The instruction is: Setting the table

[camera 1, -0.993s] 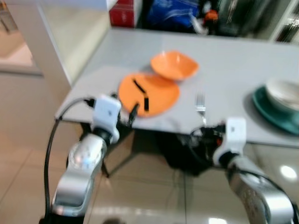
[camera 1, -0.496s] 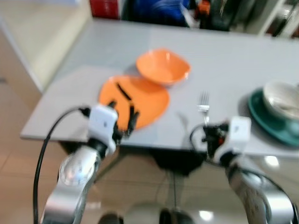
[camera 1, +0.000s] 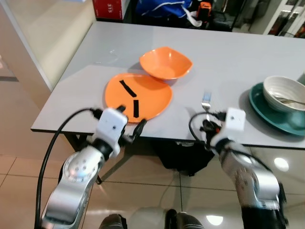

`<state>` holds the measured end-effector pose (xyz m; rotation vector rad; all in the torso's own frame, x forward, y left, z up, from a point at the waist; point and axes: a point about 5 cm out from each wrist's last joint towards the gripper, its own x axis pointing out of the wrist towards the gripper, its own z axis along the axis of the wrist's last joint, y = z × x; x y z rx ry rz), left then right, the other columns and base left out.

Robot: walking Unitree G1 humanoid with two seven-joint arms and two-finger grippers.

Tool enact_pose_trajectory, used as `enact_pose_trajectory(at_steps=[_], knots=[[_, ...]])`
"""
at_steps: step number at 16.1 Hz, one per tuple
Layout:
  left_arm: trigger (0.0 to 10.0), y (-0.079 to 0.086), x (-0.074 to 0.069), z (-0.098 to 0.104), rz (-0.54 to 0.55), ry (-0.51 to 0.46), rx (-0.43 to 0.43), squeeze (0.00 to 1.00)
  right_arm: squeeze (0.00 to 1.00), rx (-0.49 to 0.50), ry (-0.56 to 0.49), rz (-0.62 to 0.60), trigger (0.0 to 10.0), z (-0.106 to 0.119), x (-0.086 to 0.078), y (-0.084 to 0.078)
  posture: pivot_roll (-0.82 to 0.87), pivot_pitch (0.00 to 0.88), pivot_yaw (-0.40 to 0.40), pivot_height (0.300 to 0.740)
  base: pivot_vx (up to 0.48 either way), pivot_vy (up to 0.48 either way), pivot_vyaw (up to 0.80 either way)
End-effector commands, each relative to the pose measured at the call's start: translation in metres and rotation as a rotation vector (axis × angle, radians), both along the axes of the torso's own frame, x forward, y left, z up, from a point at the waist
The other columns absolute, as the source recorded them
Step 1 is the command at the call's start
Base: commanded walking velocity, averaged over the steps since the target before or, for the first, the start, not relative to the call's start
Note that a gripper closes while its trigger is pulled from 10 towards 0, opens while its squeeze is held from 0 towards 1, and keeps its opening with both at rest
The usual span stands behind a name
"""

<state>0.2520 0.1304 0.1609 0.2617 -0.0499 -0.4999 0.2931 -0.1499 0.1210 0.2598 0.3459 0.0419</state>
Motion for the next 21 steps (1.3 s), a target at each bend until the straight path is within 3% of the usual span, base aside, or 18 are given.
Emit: enact_pose_trajectory(at_steps=[1,7,11,16,21], knots=[[10.0,-0.003,0.000,-0.004,-0.021,0.018,0.006,0.00,0.00,-0.011,0.012,0.000,10.0,0.001,0.007,-0.004,0.06,0.096,-0.028,0.740,0.000,0.000,0.00],[10.0,-0.009,-0.009,-0.006,-0.048,0.045,-0.004,0.00,0.00,-0.042,0.076,0.013,10.0,0.009,0.057,0.001,0.05,0.136,-0.044,0.740,0.000,0.000,0.00],[10.0,-0.007,-0.012,-0.005,-0.041,0.055,0.000,0.00,0.00,0.002,0.073,0.034,10.0,0.017,0.083,0.017,0.06,0.161,-0.059,0.740,0.000,0.000,0.00],[10.0,-0.006,-0.016,-0.003,-0.051,0.072,0.005,0.00,0.00,-0.026,0.081,0.005,10.0,0.018,0.096,0.028,0.07,0.181,-0.063,0.740,0.000,0.000,0.00],[10.0,-0.011,-0.021,-0.003,-0.108,0.102,-0.003,0.00,0.00,-0.037,0.089,-0.023,10.0,0.016,0.099,0.034,0.06,0.185,-0.059,0.740,0.000,0.000,0.00]])
